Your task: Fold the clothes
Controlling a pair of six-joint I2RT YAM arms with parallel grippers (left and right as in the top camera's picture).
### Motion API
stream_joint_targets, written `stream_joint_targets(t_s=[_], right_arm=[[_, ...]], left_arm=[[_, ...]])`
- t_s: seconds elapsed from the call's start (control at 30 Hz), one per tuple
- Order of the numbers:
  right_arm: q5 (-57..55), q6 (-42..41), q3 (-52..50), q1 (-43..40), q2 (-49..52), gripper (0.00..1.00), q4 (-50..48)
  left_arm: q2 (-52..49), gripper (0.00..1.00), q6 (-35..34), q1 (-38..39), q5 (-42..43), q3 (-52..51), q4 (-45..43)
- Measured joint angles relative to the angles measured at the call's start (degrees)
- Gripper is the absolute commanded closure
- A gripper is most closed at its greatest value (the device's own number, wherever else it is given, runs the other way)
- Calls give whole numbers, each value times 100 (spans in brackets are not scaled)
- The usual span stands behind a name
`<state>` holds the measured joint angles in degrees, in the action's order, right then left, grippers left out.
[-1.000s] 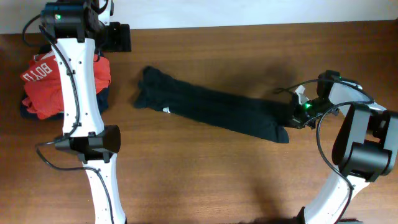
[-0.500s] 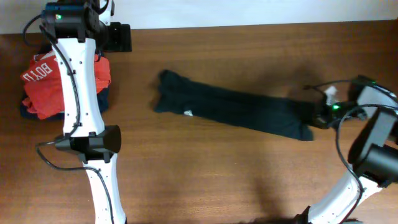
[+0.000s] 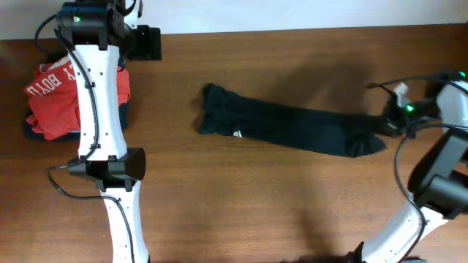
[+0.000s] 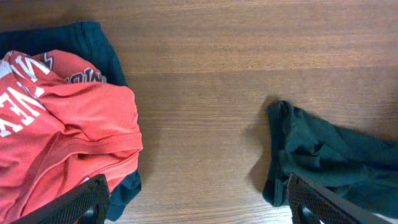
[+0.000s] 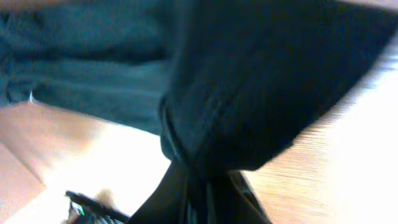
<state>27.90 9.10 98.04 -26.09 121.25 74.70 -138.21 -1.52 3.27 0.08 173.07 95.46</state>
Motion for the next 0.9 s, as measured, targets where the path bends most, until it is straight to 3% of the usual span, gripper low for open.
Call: stream_joint_targets(t_s=[0.4, 0.7, 0.73, 0.77, 0.8, 0.9], right_arm=[[-184, -122, 118, 2120, 0, 96, -232], [-433, -455, 118, 2889, 0, 93, -809], [-452, -522, 118, 2944, 0, 79, -883], [-466, -601, 118, 2983, 0, 57, -955], [-481, -614, 118, 3016, 0, 41, -1010], [-494, -723, 118, 3095, 0, 26, -1176]], left_arm=[[0, 9, -2, 17, 0, 0, -74], [0, 8, -2, 17, 0, 0, -76], [0, 8, -2, 17, 0, 0, -76], [0, 8, -2, 17, 0, 0, -76], [0, 8, -2, 17, 0, 0, -74], [0, 8, -2, 17, 0, 0, -74]])
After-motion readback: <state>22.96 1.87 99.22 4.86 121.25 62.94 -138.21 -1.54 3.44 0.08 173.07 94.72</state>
